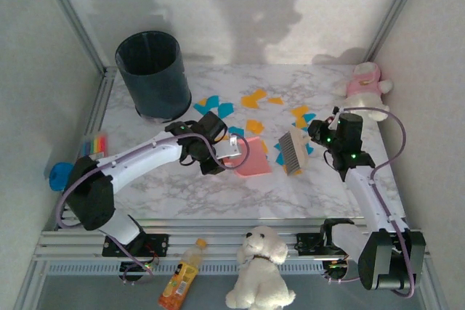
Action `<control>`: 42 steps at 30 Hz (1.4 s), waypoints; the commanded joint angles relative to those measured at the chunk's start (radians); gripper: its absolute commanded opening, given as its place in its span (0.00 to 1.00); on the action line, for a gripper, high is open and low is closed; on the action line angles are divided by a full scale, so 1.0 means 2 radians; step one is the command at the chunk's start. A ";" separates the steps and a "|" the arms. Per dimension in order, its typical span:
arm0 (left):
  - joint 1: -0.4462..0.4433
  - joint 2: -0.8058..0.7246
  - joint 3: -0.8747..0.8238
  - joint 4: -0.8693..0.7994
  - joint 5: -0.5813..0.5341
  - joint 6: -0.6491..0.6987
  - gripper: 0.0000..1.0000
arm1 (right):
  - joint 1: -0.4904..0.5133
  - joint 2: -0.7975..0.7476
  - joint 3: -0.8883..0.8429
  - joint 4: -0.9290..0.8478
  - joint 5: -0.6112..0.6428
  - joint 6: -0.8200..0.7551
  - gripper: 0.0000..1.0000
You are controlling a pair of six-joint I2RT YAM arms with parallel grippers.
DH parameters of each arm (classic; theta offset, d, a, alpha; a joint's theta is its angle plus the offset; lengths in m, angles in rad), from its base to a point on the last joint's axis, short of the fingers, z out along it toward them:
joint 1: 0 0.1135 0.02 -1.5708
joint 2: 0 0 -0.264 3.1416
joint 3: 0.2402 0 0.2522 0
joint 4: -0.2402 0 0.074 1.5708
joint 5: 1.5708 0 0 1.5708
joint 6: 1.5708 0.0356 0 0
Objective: Sweep away the paper scraps from the table
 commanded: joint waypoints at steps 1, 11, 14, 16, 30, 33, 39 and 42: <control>-0.014 0.034 0.041 -0.045 0.013 0.021 0.00 | 0.001 -0.009 -0.001 -0.006 0.022 -0.018 0.00; -0.043 0.113 0.103 -0.064 -0.010 0.017 0.00 | 0.001 -0.048 0.004 -0.022 0.059 -0.075 0.00; -0.048 0.139 0.129 -0.079 -0.018 0.015 0.00 | 0.002 -0.064 0.004 -0.025 0.078 -0.098 0.00; -0.051 0.156 0.144 -0.088 -0.023 0.014 0.00 | 0.002 -0.071 0.005 -0.029 0.093 -0.112 0.00; -0.054 0.210 0.199 -0.131 -0.044 -0.004 0.00 | 0.012 -0.047 0.016 -0.018 0.182 -0.177 0.00; -0.055 0.220 0.213 -0.139 -0.044 -0.008 0.00 | 0.016 -0.033 0.021 -0.012 0.196 -0.184 0.00; -0.055 0.239 0.231 -0.150 -0.043 -0.017 0.00 | 0.024 -0.008 0.021 0.013 0.205 -0.204 0.00; -0.054 0.245 0.236 -0.154 -0.044 -0.019 0.00 | 0.031 0.003 0.022 0.018 0.204 -0.211 0.00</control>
